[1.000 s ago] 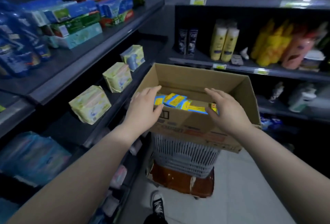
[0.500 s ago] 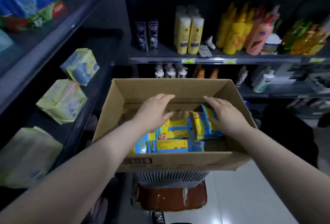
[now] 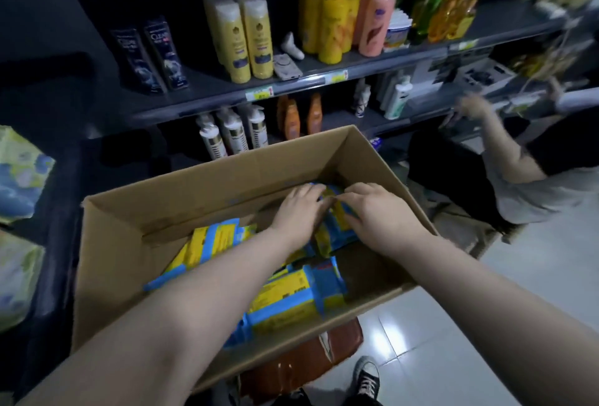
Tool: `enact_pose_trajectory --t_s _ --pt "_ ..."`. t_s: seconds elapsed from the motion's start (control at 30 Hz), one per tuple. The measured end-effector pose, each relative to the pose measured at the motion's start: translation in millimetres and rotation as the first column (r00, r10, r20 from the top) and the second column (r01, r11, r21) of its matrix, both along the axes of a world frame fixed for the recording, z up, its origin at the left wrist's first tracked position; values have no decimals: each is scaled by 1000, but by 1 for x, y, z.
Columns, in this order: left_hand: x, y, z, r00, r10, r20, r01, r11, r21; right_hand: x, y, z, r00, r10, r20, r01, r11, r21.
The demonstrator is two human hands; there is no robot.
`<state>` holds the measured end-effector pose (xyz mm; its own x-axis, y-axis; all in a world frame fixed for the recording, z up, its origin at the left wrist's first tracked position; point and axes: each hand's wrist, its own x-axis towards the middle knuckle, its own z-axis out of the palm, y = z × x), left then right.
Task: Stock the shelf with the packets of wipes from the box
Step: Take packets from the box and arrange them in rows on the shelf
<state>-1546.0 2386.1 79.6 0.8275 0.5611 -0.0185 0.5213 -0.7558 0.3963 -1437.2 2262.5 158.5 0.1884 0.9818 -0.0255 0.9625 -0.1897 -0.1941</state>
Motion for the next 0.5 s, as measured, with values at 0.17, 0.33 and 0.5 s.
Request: enact_pose_trajectory --t_s 0.17,0.33,0.5 --pt "22 11 -21 997 -19 -77 16 999 -35 2 1 -3 997 -42 -70 47 996 73" --pt "7 20 4 978 -203 45 203 979 9 4 0 0 985 -91 -146 110 986 126" --pt "-33 32 58 988 -54 143 123 834 -538 0 7 9 930 -172 -324 208 975 81"
